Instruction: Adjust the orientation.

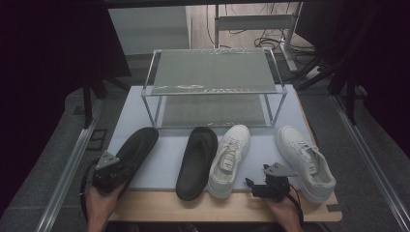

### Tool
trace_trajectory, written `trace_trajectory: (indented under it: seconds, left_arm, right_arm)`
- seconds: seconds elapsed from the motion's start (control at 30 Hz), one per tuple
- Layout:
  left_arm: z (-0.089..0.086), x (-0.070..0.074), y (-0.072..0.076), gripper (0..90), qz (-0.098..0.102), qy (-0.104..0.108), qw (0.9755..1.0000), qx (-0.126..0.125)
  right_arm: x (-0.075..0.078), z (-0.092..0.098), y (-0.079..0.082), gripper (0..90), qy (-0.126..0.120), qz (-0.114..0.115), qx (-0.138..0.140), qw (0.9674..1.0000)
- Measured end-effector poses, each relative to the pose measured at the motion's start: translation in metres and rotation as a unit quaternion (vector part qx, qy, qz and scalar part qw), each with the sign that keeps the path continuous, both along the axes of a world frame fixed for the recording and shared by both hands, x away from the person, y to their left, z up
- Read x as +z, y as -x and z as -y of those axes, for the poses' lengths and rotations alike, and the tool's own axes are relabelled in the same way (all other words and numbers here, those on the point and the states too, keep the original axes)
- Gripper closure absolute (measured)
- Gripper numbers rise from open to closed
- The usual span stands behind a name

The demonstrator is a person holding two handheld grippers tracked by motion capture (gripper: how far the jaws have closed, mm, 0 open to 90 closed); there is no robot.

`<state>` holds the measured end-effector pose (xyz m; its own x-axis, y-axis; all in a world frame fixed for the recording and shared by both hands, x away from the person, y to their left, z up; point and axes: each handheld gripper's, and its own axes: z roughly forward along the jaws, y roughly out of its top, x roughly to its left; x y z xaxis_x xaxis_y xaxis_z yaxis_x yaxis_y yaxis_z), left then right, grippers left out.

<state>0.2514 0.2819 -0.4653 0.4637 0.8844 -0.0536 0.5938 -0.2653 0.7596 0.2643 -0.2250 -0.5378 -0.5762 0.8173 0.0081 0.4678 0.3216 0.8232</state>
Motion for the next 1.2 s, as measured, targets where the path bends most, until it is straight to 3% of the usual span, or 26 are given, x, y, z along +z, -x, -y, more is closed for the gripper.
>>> trace_trajectory:
  seconds: [0.43, 1.2]
  left_arm:
    - [0.03, -0.002, -0.017, 83.5, 0.007, 0.005, 0.9998, -0.016]
    - [0.063, -0.006, -0.057, 83.5, 0.015, 0.027, 0.9995, 0.001]
  right_arm:
    - [0.0, 0.0, 0.0, 12.4, 0.0, 0.0, 0.0, 1.0]
    - [0.0, 0.0, 0.0, 12.4, 0.0, 0.0, 0.0, 1.0]
